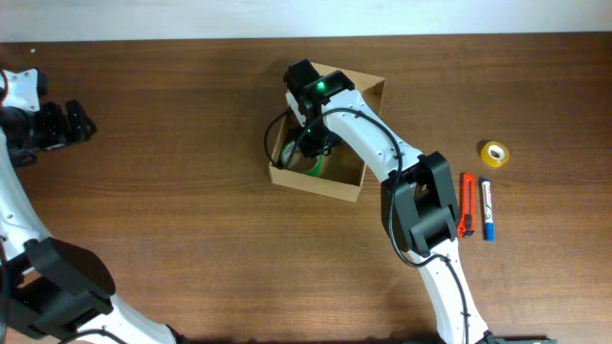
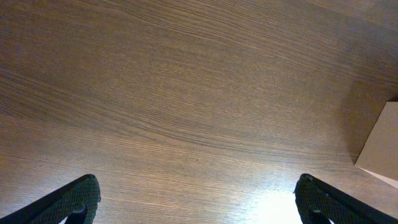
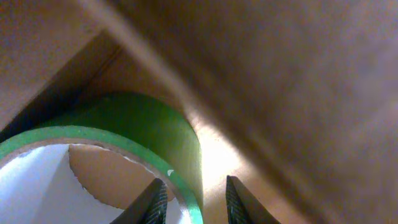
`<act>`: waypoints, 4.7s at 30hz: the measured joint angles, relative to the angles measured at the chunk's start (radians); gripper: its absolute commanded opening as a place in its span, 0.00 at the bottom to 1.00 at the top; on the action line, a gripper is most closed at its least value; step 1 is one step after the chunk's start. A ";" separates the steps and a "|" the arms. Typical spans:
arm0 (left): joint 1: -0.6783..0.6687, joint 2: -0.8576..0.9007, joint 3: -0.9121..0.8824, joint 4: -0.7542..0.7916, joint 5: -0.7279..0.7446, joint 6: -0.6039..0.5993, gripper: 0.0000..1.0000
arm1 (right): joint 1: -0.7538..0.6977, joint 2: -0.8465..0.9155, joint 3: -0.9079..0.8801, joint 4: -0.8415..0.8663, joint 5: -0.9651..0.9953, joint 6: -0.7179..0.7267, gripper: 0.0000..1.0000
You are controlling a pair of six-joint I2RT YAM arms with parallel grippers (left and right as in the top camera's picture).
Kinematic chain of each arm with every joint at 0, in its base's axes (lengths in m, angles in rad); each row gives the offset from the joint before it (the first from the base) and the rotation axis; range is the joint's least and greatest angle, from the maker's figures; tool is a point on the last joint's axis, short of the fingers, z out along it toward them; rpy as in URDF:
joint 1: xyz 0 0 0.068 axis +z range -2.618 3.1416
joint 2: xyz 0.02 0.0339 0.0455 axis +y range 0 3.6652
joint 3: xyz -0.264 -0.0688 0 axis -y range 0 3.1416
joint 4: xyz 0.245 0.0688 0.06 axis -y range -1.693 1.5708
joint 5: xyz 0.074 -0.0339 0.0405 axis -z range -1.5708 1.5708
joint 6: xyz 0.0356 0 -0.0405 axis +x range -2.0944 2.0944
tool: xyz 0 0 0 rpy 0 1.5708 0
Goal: Pack container
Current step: 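Lower the green tape into the box, release, and lift the right gripper, then move the right gripper to the yellow tape roll and grasp it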
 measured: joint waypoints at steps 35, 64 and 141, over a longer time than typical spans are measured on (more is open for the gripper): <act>0.000 0.000 0.000 0.000 0.000 0.000 1.00 | -0.096 -0.644 -0.021 -0.116 0.202 -0.101 0.54; 0.000 0.000 0.000 0.000 0.000 0.000 1.00 | -0.877 -0.481 -0.497 0.075 0.028 0.021 0.61; 0.000 0.000 0.000 0.000 0.000 0.000 1.00 | -0.956 -0.193 -0.419 0.192 -0.065 0.086 0.04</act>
